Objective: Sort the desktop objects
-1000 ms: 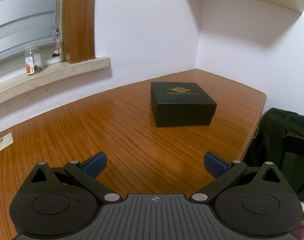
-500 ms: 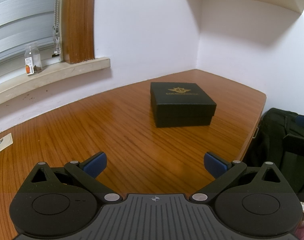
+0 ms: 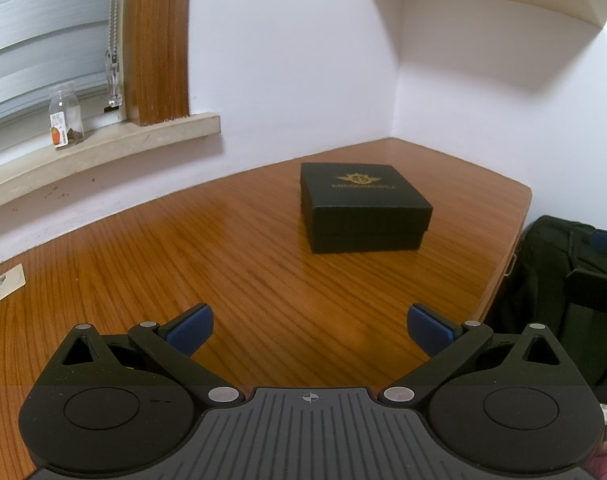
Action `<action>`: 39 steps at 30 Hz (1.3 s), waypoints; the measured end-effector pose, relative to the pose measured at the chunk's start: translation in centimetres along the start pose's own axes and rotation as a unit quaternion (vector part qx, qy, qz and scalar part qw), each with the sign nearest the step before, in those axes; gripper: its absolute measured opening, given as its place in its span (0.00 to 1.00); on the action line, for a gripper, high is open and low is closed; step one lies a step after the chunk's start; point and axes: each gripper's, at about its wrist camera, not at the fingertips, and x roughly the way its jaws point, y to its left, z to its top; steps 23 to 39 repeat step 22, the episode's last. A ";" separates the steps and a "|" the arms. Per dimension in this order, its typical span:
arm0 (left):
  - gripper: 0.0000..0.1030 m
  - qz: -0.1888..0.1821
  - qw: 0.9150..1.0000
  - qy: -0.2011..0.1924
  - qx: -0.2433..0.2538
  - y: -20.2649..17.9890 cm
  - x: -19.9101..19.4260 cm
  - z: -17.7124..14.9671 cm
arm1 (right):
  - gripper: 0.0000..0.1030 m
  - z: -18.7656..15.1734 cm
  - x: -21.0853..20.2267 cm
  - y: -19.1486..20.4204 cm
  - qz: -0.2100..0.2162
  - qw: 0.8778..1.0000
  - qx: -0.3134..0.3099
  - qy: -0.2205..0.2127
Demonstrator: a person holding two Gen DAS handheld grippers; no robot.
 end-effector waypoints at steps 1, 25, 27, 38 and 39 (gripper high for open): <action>1.00 0.000 1.000 0.000 0.000 0.0 0.0 0.0 | 1.00 0.0 0.0 0.0 0.000 1.000 0.000 0.000; 1.00 0.000 1.000 0.000 -0.001 -0.1 0.0 -0.1 | 1.00 -0.2 -0.1 0.4 0.002 1.000 -0.002 0.002; 1.00 0.000 1.000 0.000 -0.001 -0.1 0.0 -0.1 | 1.00 -0.2 -0.1 0.4 0.002 1.000 -0.002 0.002; 1.00 0.000 1.000 0.000 -0.001 -0.1 0.0 -0.1 | 1.00 -0.2 -0.1 0.4 0.002 1.000 -0.002 0.002; 1.00 0.000 1.000 0.000 -0.001 -0.1 0.0 -0.1 | 1.00 -0.2 -0.1 0.4 0.002 1.000 -0.002 0.002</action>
